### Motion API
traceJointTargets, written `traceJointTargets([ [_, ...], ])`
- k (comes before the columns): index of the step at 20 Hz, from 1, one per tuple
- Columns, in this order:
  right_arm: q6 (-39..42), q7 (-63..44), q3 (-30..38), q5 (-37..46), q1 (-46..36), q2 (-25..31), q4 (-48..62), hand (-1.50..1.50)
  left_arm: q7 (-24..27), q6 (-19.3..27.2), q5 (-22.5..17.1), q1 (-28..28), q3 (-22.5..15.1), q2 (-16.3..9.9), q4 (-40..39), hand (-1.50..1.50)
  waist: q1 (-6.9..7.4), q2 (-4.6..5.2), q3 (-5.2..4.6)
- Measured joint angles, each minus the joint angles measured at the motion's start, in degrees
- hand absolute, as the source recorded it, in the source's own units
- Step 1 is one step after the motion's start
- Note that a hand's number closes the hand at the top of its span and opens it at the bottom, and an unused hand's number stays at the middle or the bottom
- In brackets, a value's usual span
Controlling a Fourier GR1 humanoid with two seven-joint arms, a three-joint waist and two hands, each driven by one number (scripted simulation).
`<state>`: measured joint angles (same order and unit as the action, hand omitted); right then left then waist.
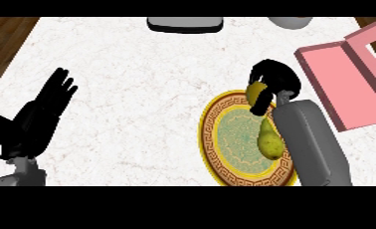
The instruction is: Pick the lemon from the plate and place it in the cardboard box
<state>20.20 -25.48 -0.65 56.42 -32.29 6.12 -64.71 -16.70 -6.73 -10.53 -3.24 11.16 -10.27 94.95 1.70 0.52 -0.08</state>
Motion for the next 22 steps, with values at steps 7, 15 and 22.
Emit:
traceJointTargets([
  [7,-6.8,-9.57,0.82,6.59,-11.89,-1.21,7.31,1.5,0.14,-0.56,-0.46,1.3,0.62,-0.27,0.75,0.0,-0.39,-0.26,0.07],
  [15,-7.14,-17.94,-1.63,11.69,-20.39,-1.95,-1.38,1.5,1.23,-1.1,-0.79,1.51,2.05,-0.98,-1.09,0.0,-1.47,-0.68,0.04],
  [22,-5.87,-25.73,0.88,15.65,-26.1,1.99,-7.88,1.5,-0.06,-1.0,-1.2,1.15,2.54,-1.47,-0.47,0.0,-1.63,-0.74,0.04],
])
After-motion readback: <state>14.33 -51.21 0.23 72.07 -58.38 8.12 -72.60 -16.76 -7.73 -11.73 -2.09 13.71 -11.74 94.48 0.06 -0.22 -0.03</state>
